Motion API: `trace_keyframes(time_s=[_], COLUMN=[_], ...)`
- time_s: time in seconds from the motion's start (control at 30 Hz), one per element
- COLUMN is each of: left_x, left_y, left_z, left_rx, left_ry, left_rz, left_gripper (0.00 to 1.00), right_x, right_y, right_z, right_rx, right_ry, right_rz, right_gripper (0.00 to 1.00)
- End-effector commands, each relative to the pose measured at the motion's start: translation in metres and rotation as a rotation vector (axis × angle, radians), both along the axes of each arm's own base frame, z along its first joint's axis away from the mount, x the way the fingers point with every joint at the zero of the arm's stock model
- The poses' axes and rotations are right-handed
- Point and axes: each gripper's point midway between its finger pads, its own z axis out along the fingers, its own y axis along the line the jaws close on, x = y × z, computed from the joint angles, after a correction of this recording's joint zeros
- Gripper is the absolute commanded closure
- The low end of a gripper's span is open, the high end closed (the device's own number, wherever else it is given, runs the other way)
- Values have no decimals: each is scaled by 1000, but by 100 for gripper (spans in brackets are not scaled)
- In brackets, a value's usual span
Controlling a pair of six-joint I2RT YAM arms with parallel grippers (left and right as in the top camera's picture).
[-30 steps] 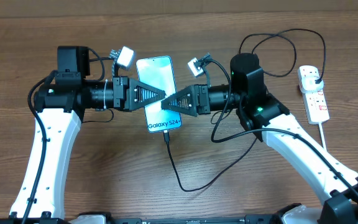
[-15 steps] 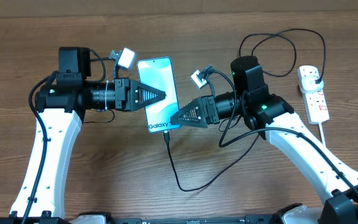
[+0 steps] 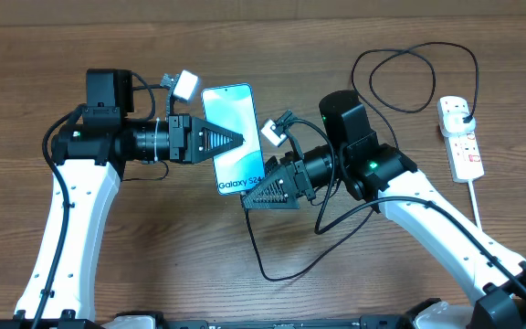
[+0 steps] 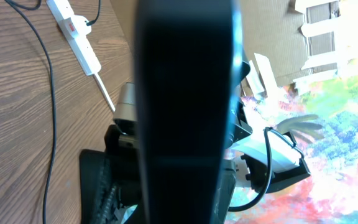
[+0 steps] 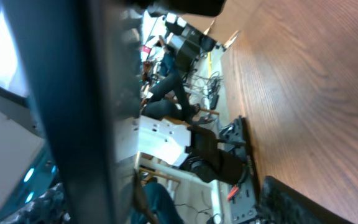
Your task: Plug charger to phone and switch on socket
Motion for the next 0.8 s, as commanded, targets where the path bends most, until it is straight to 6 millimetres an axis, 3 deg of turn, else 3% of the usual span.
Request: trace_keyframes(time_s=[0.0,0.27,0.5,0.63,0.77], left_x=[-5,-4,6,7,8], left_y=[-1,-1,4,4,4], left_z=[13,13,19,18,17], left_rx=[-24,-26,-36,-30,-22], left_ry=[-32,0,98,93,93], left_rz=[-15,-12,20,26,33], left_gripper=[96,96,96,96,96], right_x=[-4,-9,-9,-8,-8], right_y=[-1,2,5,6,6], right_z=[6,6,9,12,12], right_rx=[33,42,57,70,70], right_ry=[-31,-56,-87,-107,-107], right_rz=[28,45,50,50,50], right_gripper=[26,51,59,71,71])
